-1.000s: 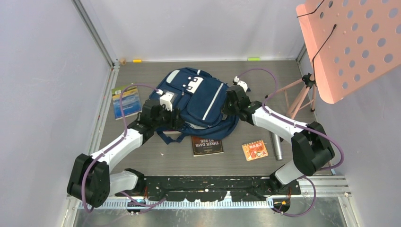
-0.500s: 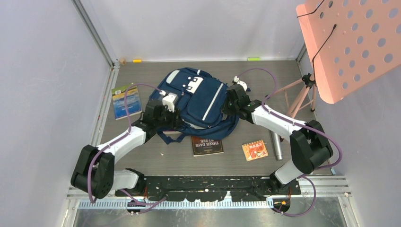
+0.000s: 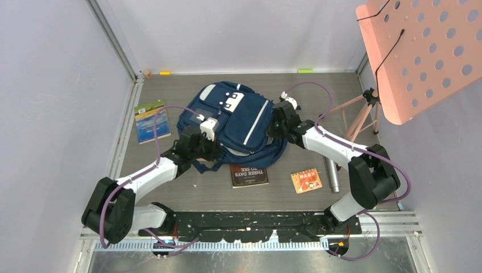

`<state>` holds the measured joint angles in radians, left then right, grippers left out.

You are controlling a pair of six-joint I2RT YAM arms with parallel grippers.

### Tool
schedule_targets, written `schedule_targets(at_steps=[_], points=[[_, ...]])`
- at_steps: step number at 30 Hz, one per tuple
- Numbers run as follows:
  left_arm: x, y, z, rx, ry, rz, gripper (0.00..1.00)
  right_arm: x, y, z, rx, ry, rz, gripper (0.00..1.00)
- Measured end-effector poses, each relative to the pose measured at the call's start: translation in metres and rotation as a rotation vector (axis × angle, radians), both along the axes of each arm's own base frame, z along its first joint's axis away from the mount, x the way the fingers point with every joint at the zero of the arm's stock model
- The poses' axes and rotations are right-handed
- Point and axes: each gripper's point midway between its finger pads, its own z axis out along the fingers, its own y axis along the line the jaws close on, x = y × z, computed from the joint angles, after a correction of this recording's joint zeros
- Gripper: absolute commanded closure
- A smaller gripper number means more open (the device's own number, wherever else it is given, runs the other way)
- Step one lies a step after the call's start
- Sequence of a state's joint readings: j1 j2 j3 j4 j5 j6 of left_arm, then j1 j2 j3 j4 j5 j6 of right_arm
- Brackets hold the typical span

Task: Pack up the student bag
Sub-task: Zip the student bag at the center of the board.

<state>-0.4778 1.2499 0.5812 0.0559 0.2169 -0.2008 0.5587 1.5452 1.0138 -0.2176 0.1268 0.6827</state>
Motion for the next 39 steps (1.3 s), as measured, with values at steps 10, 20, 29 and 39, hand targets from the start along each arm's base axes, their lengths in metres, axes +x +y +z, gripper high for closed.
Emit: schedule_targets(at_steps=[10,20,29,39], points=[[-0.033,-0.039,0.005,-0.087,0.021,-0.066,1.00,-0.003,0.003,-0.004,0.033,0.019,-0.008,1.00],[-0.056,-0.098,0.002,-0.112,0.090,-0.142,1.00,-0.010,0.010,-0.008,0.011,-0.019,-0.054,1.00],[-0.065,-0.142,-0.011,-0.115,0.141,-0.148,1.00,-0.016,0.007,-0.005,-0.061,-0.125,-0.143,0.99],[-0.071,-0.143,0.018,-0.149,0.089,-0.130,0.35,-0.025,0.007,0.010,-0.088,-0.166,-0.124,0.41]])
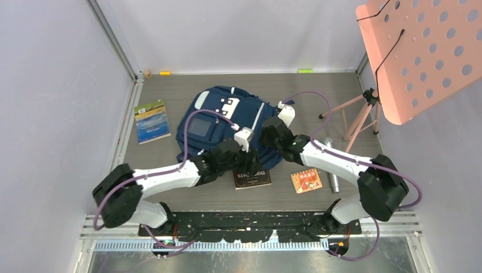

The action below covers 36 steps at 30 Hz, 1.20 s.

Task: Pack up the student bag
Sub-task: Zip the student bag at the center of the board.

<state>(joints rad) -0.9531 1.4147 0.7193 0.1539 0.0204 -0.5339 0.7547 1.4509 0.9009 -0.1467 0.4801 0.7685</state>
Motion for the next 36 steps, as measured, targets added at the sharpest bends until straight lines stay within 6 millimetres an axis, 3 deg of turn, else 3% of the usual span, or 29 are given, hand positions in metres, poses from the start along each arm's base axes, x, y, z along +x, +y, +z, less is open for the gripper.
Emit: schedule_targets(at_steps=[3,6,11,14,17,22,27,36], points=[[0.000,0.013,0.028,-0.024,-0.043,0.037,0.29,-0.008,-0.001,0.013,-0.006,-0.015,0.030,0.35],[0.005,0.038,0.054,-0.036,-0.077,0.105,0.25,-0.019,-0.005,0.031,-0.005,-0.033,0.066,0.34],[0.021,0.087,0.074,-0.040,-0.077,0.255,0.23,-0.039,-0.005,0.051,0.020,-0.058,0.116,0.35],[0.038,0.120,0.078,-0.050,-0.055,0.383,0.23,-0.057,0.006,0.054,0.033,-0.051,0.163,0.37],[0.055,0.151,0.073,-0.071,-0.011,0.505,0.25,-0.073,0.019,0.048,0.045,-0.021,0.195,0.39],[0.069,0.178,0.048,-0.101,0.108,0.621,0.26,-0.092,0.042,0.025,0.039,0.043,0.232,0.45],[0.072,0.178,0.025,-0.123,0.200,0.649,0.27,-0.110,0.062,-0.014,-0.020,0.126,0.268,0.51],[0.081,0.177,0.010,-0.187,0.226,0.689,0.30,-0.101,0.075,-0.027,-0.034,0.128,0.227,0.54]])
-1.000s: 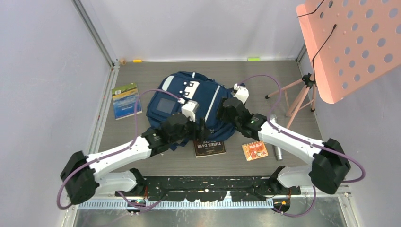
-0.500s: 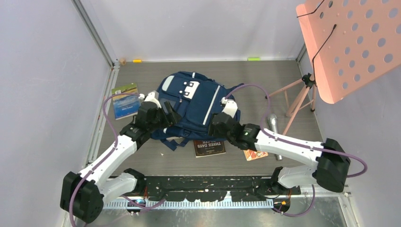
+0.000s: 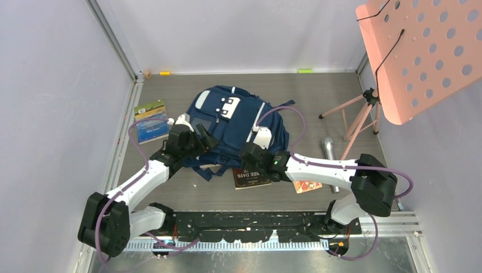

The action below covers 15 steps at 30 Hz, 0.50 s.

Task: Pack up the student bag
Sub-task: Zip the student bag at the center of the board.

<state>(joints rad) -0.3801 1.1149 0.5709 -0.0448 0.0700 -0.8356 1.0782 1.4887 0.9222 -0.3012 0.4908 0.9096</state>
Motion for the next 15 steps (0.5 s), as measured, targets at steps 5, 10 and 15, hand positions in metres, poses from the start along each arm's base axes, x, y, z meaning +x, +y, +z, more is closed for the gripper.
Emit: schedule_targets(at_steps=[5,10,15], points=[[0.006,0.000,-0.005,-0.004,0.005,0.010,0.30,0.009,0.004,-0.001,-0.004,-0.018,-0.036,0.55],[0.007,0.001,-0.009,-0.015,0.002,0.024,0.30,0.013,0.001,-0.017,-0.050,0.005,-0.097,0.51],[0.005,0.001,-0.010,-0.023,-0.012,0.026,0.30,0.018,-0.004,-0.025,-0.057,0.002,-0.167,0.45]])
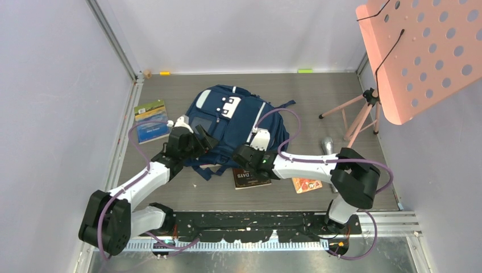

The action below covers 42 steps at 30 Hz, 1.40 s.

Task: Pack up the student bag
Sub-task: Zip the student bag at the center of the board.

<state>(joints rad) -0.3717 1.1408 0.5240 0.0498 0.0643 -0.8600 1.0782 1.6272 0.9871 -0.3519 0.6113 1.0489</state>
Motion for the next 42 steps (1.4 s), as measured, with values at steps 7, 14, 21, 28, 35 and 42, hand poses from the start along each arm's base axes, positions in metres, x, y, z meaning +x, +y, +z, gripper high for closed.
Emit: schedule_targets(at_steps=[7,14,21,28,35,42], points=[[-0.004,0.002,0.001,-0.011,-0.025,0.003,0.30,0.010,-0.003,-0.010,-0.060,-0.010,-0.072,0.49],[-0.006,0.006,0.001,-0.014,-0.038,0.013,0.32,0.014,-0.013,-0.009,-0.094,-0.023,-0.108,0.97],[0.000,0.024,-0.002,0.009,-0.032,0.055,0.42,0.016,-0.025,-0.005,-0.090,-0.043,-0.153,0.99],[0.012,0.042,-0.020,0.072,0.007,0.077,0.46,0.010,-0.041,0.028,-0.063,-0.078,-0.111,1.00],[0.031,0.044,-0.027,0.131,0.016,0.057,0.47,0.025,-0.070,0.045,-0.108,-0.052,-0.036,1.00],[0.039,0.043,-0.027,0.163,-0.007,0.028,0.39,0.045,-0.103,0.033,-0.127,-0.013,0.031,1.00]])
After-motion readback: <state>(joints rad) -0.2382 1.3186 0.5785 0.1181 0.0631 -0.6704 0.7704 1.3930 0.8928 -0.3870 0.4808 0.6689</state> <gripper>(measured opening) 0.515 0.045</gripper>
